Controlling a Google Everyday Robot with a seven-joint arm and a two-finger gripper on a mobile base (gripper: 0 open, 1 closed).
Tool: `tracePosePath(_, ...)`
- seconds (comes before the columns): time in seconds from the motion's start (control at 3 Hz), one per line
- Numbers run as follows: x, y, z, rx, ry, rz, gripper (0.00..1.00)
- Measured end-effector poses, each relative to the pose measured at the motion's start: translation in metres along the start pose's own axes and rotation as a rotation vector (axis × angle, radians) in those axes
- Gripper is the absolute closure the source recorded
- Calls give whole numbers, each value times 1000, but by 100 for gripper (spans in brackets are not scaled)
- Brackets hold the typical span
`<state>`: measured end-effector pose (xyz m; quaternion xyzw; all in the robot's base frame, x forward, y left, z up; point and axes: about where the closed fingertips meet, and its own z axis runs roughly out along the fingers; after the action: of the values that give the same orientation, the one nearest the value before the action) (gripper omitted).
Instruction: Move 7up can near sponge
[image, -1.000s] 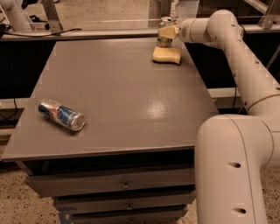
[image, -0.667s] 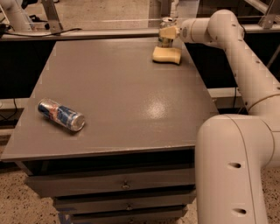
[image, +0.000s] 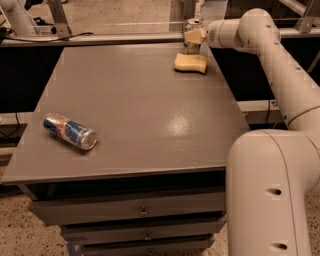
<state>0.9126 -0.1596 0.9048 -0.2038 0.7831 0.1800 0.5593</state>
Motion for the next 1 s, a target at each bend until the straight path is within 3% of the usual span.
tracePosePath(0.33,0,2,-4,0,3,-2,14)
tracePosePath(0.67,3,3,-7,-1,4,2,0)
tracePosePath(1.0,5,5,-12,-2,-1,7,0)
